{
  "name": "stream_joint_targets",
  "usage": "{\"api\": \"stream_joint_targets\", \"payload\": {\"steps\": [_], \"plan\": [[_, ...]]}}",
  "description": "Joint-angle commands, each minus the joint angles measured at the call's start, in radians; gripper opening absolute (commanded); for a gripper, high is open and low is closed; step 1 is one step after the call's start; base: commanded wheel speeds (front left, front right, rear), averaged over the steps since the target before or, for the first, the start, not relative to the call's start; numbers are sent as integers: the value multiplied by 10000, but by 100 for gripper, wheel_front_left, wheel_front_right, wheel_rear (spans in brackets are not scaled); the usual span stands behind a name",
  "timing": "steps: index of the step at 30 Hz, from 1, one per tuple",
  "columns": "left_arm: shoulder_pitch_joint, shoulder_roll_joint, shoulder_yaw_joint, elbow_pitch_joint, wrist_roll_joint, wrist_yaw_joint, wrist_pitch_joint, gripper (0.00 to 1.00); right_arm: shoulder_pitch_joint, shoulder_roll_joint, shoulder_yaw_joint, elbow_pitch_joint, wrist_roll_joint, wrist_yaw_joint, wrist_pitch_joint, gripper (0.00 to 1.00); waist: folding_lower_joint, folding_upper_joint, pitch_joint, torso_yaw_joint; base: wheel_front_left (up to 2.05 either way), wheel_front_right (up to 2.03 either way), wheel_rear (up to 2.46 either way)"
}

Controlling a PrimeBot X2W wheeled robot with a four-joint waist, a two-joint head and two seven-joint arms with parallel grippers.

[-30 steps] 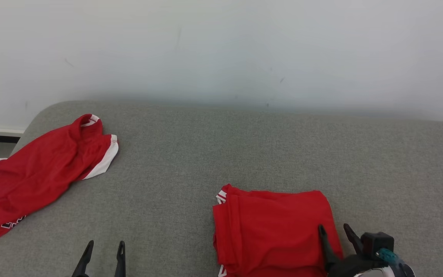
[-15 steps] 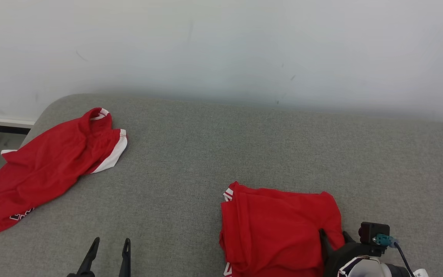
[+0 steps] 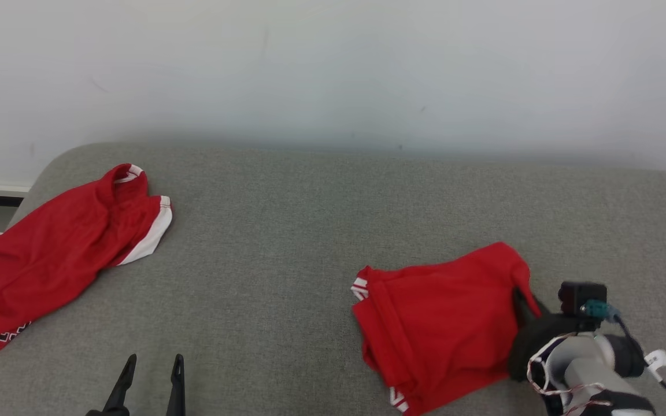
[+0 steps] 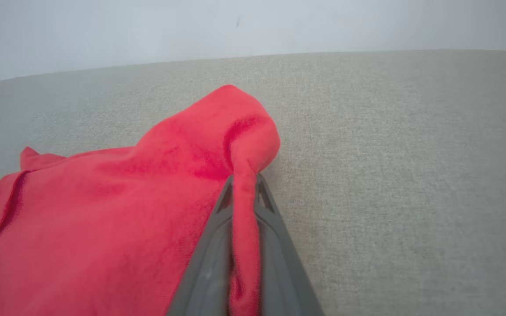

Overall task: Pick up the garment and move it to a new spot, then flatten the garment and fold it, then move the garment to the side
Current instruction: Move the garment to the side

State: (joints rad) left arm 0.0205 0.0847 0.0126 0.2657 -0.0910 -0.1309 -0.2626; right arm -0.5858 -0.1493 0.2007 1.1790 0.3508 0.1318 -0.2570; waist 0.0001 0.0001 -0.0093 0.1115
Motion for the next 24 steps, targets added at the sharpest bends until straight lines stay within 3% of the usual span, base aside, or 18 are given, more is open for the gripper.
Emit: {"api": "stream_joint_targets", "payload": {"steps": [1,11,24], "plan": [[76,-24,40,-67,-44,12,-32,100,-262,-241,88,-62,-139,-25,-75,0,-1,-1,133,-174,0,0,0],[-558,307,72,-276,-262,12,-32,100,-2255,-2073,890,6,-696,-25,135,0,-1,-1,1368,-787,0,0,0],[-1303,704,-31,-502,-470,12,-32,100,-4000,-3823,1042,497,-968,-25,531,0,-1,-1,2481,-1012,0,0,0]]}}
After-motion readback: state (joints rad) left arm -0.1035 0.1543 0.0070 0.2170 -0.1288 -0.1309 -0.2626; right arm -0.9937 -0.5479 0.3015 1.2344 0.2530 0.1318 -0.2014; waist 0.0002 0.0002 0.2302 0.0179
